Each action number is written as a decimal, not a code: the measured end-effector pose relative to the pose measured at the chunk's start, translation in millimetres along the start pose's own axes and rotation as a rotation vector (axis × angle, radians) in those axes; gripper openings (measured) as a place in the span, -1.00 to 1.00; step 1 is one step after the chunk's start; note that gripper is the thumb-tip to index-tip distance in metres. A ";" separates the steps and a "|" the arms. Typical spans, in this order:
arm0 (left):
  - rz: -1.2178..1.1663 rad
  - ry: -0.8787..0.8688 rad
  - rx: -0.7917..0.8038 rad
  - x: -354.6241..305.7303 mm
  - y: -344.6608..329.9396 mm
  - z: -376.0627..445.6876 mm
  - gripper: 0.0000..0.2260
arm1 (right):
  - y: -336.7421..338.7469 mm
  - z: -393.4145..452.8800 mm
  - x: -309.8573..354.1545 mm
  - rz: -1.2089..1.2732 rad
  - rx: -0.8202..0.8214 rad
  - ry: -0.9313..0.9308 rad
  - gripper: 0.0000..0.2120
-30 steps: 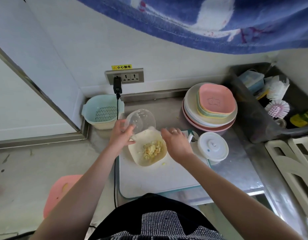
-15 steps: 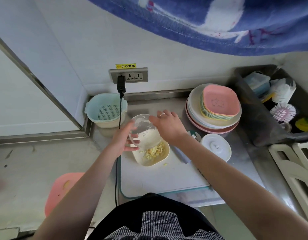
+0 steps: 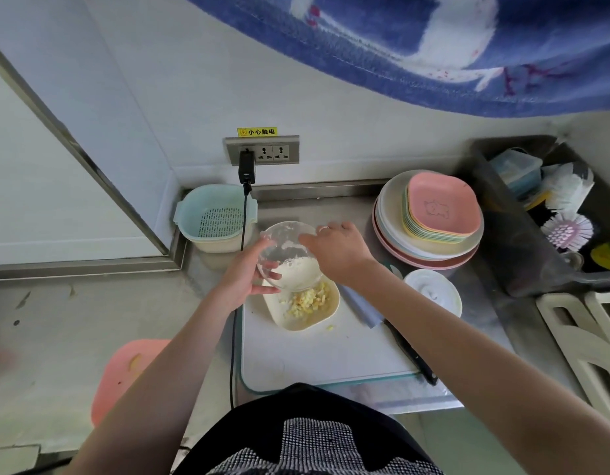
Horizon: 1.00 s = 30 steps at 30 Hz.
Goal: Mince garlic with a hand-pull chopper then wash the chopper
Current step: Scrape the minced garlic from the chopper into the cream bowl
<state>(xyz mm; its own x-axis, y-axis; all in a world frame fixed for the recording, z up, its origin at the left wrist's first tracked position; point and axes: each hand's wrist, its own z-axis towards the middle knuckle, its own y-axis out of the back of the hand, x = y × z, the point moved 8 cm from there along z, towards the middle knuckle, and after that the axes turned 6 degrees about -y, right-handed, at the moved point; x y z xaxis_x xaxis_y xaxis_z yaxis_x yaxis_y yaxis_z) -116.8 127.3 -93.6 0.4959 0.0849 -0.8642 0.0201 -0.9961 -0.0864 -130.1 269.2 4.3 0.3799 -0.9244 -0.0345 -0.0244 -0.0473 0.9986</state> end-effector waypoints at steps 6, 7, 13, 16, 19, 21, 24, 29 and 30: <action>-0.339 -0.004 0.133 11.6 -4.9 1.8 -0.56 | 8.1 -9.8 -0.6 0.339 -0.053 -0.215 -0.88; -0.394 -0.010 0.163 11.8 -7.6 2.5 -0.52 | 6.2 -10.7 4.1 0.372 -0.043 -0.211 -0.88; -0.554 -0.128 0.270 -4.1 -16.8 8.3 -0.25 | -13.6 -27.0 20.0 0.481 0.011 -0.160 -0.84; -0.550 -0.165 0.296 -9.9 -15.9 10.3 -0.15 | -21.2 -41.9 22.0 0.478 0.031 -0.105 -0.79; -0.546 -0.183 0.299 -4.5 -8.6 13.1 -0.14 | -22.0 -47.8 8.5 0.435 0.009 -0.125 -0.84; -0.518 -0.174 0.297 -5.0 -11.3 7.8 -0.16 | -18.2 -41.4 1.9 0.458 -0.019 -0.168 -0.86; -0.480 -0.159 0.283 -7.1 -19.6 1.5 -0.14 | -15.3 -30.6 9.2 0.494 -0.021 -0.162 -0.87; -0.440 -0.178 0.252 -15.1 -14.1 3.4 -0.15 | -39.9 -53.4 4.0 0.368 0.055 -0.109 -0.74; -0.406 -0.177 0.240 -14.7 -13.2 3.3 -0.22 | -45.1 -60.4 -0.7 0.297 0.076 -0.092 -0.66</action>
<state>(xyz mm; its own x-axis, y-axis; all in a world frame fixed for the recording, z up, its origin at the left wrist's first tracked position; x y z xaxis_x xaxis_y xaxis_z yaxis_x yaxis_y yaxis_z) -127.3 139.4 -81.4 0.3343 0.4877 -0.8065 -0.0295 -0.8499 -0.5262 -73.4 294.9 -38.2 0.2608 -0.9322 0.2509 -0.1917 0.2047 0.9599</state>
